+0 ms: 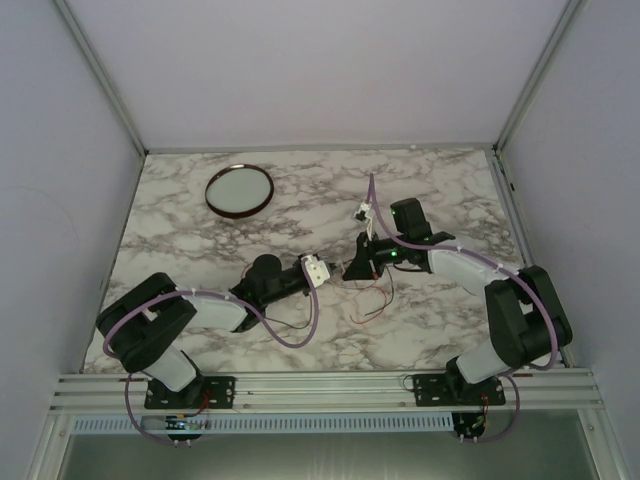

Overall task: Zip-tie the wires
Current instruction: Tie the cable at the center of the board.

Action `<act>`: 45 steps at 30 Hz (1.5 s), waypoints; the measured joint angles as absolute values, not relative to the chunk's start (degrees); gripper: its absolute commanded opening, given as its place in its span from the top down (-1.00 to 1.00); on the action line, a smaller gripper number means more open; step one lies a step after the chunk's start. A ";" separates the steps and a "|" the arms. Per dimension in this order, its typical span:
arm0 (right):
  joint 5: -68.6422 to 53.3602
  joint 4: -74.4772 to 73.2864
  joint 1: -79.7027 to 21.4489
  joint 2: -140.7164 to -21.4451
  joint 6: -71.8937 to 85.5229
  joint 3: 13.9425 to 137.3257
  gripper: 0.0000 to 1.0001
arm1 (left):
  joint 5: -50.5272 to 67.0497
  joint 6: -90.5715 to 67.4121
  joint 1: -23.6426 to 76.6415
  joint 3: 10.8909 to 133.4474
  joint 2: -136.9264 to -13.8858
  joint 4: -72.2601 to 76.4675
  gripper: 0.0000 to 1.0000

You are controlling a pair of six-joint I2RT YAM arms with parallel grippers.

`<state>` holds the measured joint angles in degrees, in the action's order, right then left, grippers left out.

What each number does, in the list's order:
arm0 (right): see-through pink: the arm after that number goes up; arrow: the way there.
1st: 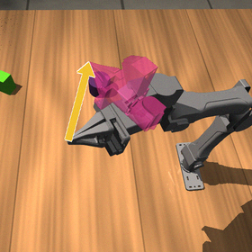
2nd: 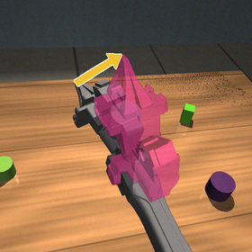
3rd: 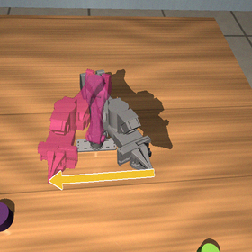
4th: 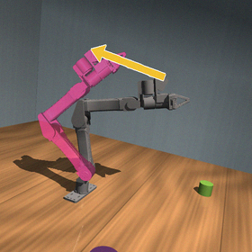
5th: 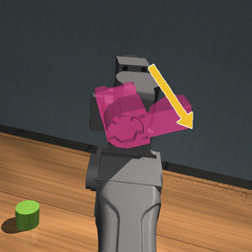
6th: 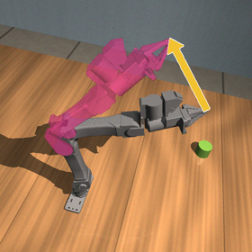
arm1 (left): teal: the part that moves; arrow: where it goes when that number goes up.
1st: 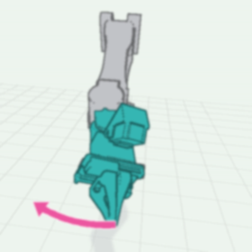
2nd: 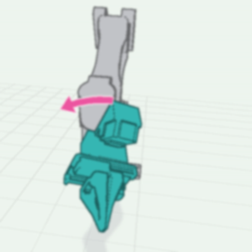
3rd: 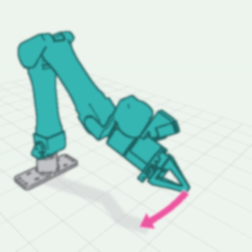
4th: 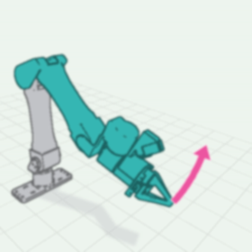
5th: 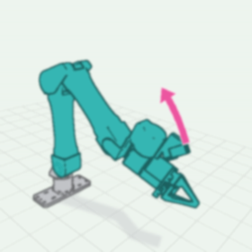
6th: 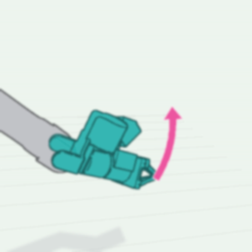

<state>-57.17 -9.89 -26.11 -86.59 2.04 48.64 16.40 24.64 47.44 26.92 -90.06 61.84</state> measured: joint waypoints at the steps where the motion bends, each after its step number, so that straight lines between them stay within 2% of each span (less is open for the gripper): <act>1: -57.25 -9.87 -26.11 -86.17 2.13 48.12 1.00 | 16.38 24.56 47.44 26.92 -90.06 61.84 1.00; 10: -58.85 -10.04 -26.11 -84.51 2.50 43.90 1.00 | 15.92 23.97 47.44 26.92 -90.06 62.37 1.00; 45: -60.23 -9.93 -26.11 -87.55 2.50 47.31 1.00 | 16.01 23.77 47.48 25.43 -90.74 67.02 1.00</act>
